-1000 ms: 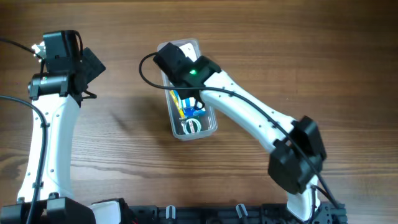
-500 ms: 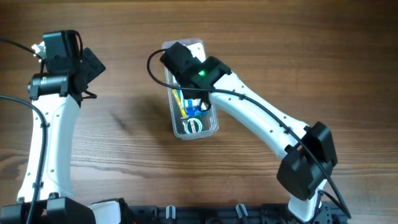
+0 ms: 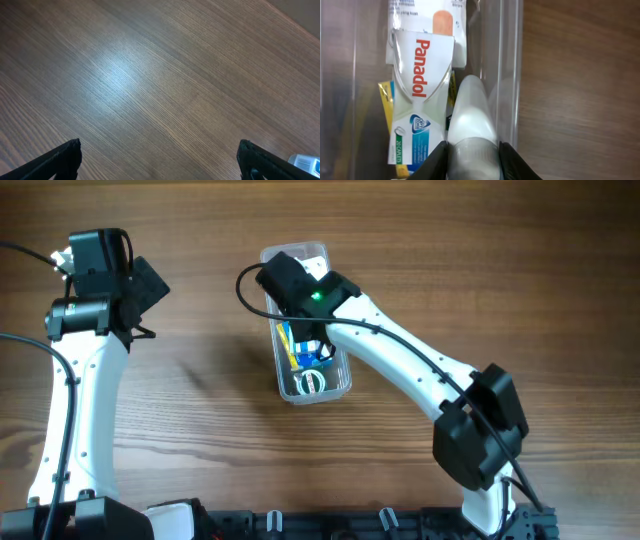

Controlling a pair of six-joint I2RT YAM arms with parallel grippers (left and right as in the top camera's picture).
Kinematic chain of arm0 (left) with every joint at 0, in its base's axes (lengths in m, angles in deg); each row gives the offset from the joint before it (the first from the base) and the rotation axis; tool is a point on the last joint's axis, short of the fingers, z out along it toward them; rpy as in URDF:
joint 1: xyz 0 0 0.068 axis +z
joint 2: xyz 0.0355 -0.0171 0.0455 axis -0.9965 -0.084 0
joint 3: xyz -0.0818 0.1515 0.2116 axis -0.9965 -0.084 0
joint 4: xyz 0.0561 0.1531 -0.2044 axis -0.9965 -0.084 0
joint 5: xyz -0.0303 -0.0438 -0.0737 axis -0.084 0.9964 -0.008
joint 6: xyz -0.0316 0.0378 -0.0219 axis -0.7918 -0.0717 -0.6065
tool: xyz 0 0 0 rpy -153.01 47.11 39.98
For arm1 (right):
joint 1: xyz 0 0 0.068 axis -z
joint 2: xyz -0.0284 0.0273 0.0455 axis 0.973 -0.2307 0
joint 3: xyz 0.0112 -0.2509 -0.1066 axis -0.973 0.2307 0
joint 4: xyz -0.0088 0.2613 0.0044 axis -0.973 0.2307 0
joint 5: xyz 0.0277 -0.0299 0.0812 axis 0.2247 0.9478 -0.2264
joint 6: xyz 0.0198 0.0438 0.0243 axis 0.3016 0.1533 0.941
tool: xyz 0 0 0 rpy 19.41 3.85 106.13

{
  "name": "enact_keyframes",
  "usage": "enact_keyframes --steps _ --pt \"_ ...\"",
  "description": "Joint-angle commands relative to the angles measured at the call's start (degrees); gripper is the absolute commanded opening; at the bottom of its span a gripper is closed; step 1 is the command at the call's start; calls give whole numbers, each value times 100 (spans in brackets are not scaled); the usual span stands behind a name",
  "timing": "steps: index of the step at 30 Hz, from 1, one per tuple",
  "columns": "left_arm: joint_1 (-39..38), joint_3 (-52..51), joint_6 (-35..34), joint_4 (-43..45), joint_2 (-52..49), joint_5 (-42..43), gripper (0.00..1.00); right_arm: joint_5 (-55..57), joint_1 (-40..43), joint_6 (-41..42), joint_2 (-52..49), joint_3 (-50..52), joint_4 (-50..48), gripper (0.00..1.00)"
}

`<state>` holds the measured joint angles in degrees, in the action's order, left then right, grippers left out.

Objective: Pack container
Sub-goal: 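Lower the bottle into the container beside the Panadol box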

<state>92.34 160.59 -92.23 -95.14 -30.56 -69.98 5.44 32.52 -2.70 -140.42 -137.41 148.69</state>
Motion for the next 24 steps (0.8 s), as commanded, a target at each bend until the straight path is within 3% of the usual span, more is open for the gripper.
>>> enact_keyframes --steps 1,19,20,22,24 --pt "26 87 -9 -4 46 -52 100 -125 35 87 -170 4 87 4" --pt "26 87 -9 -2 46 -52 100 -986 175 304 -317 -2 380 4" --pt "26 87 -9 -4 46 -52 100 -1005 201 330 -317 -2 385 5" --pt "26 87 -9 -4 48 -52 100 -1016 269 348 -317 -2 348 17" --pt "26 87 -9 -4 46 -52 100 -1014 334 341 -317 -2 291 19"
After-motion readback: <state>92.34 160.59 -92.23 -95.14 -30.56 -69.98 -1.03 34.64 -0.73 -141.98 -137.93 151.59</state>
